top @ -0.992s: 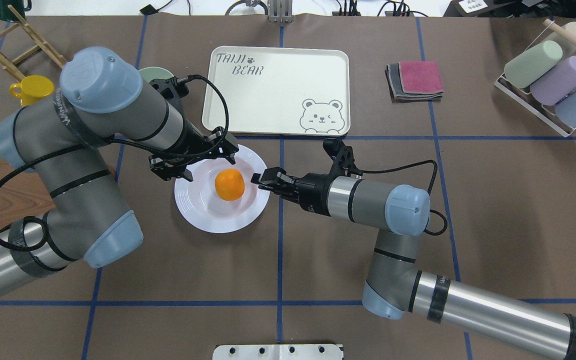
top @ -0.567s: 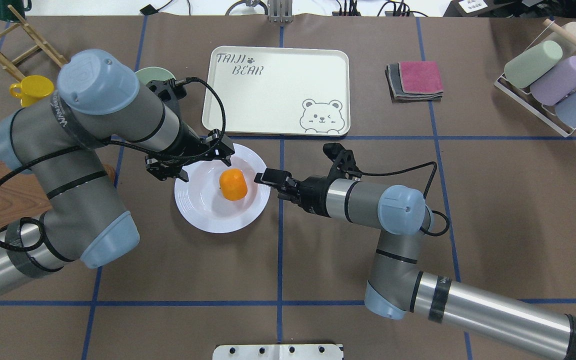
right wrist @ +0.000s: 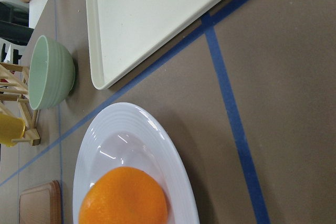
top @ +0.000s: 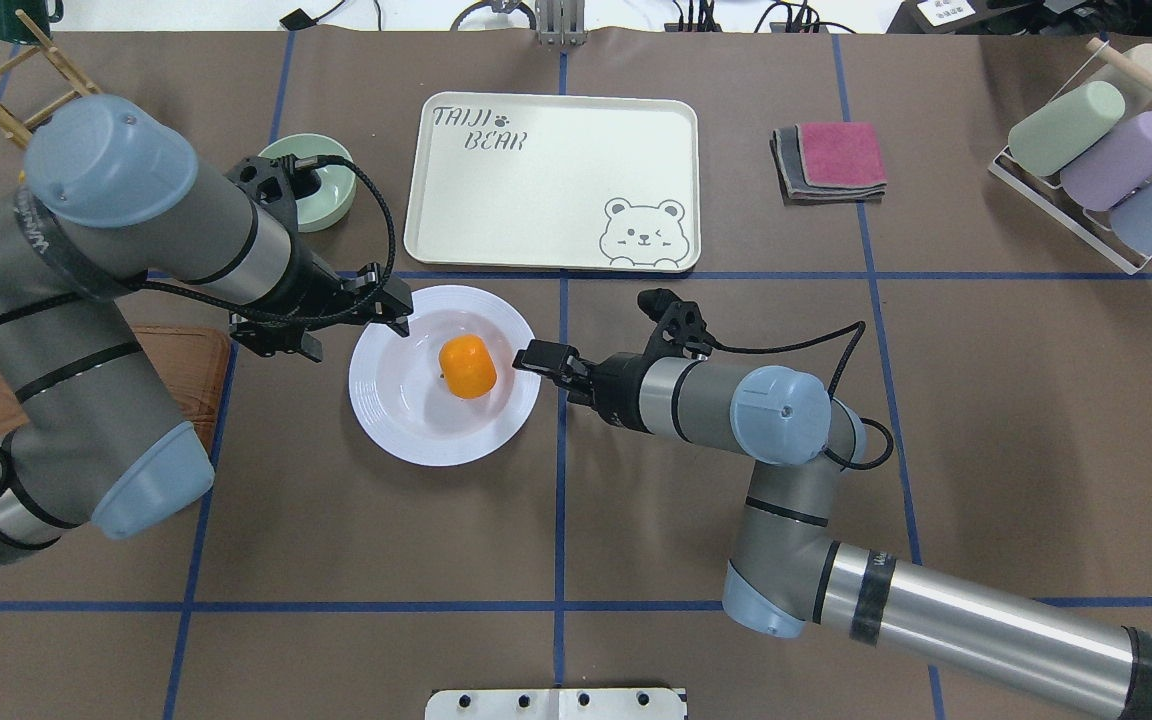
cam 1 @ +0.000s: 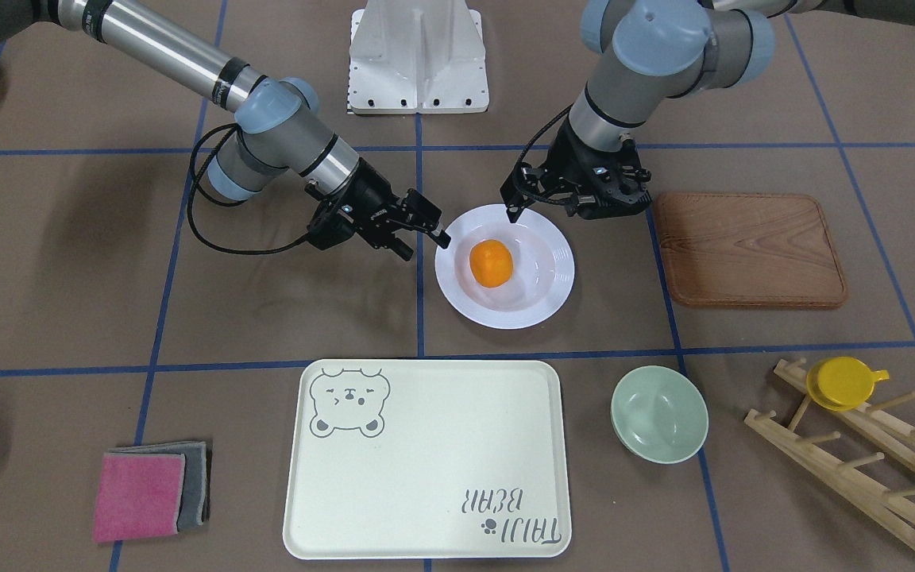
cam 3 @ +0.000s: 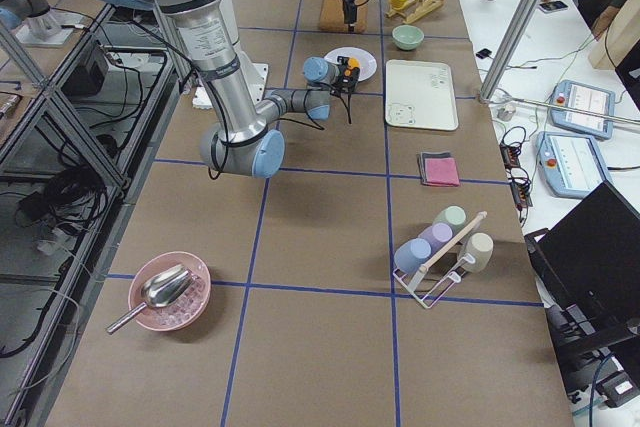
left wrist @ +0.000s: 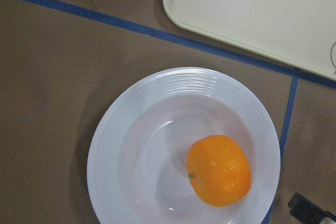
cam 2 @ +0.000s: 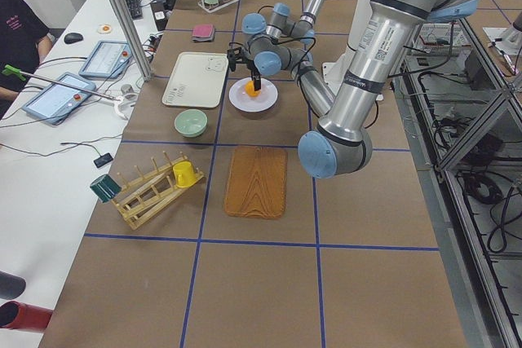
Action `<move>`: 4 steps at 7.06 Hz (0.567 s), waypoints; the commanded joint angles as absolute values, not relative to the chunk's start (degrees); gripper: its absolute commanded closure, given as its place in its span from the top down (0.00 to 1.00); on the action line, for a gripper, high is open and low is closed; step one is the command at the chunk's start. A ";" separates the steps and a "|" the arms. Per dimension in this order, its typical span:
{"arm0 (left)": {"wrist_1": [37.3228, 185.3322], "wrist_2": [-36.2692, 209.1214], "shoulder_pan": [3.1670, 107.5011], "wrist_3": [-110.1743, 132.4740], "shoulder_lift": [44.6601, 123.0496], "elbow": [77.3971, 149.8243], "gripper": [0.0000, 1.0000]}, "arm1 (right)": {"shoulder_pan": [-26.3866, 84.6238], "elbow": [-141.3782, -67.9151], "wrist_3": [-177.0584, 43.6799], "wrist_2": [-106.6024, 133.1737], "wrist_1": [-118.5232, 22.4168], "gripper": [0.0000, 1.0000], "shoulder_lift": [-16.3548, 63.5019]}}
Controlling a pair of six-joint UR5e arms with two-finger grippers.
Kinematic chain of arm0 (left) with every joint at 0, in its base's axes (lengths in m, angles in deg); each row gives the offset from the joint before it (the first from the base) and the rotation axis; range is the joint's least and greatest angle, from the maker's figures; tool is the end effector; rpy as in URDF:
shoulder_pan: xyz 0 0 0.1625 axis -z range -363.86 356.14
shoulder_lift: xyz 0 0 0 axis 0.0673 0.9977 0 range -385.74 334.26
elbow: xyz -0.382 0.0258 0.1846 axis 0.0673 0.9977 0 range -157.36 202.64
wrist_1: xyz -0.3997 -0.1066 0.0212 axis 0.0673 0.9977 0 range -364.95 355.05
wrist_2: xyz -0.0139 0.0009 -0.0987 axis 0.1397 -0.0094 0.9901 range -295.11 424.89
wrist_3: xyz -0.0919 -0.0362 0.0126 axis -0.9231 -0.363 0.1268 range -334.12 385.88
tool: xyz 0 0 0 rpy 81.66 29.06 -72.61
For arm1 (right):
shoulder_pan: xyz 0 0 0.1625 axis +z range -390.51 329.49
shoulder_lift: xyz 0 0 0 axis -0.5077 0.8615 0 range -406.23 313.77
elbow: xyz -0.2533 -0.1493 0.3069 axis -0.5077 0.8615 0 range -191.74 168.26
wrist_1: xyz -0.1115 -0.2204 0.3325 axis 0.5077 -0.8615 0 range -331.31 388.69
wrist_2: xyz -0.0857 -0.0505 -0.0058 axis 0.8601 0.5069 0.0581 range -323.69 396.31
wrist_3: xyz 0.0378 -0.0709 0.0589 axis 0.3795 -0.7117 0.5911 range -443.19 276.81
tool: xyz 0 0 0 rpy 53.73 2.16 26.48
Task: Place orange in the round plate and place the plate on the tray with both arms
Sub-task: 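Withdraw the left gripper from the plate while the right gripper grips the plate rim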
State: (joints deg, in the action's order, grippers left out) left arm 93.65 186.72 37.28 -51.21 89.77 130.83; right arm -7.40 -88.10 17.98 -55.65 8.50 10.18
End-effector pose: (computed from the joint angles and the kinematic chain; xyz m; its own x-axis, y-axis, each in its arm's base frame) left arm 0.3946 -0.4519 0.2480 0.5036 -0.1880 -0.8432 0.1358 0.9811 -0.1377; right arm -0.5963 -0.3957 0.2836 -0.0660 0.1823 0.9810 -0.3548 0.9146 -0.1939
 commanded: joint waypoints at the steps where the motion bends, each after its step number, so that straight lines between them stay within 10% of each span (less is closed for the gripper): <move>1: 93.66 187.76 37.97 -50.32 89.05 131.10 0.98 | -7.48 -87.24 17.97 -55.45 8.30 1.00 9.14; 4: 93.66 187.76 38.15 -50.15 88.61 131.10 0.98 | -8.63 -83.99 17.97 -55.45 8.22 1.00 6.15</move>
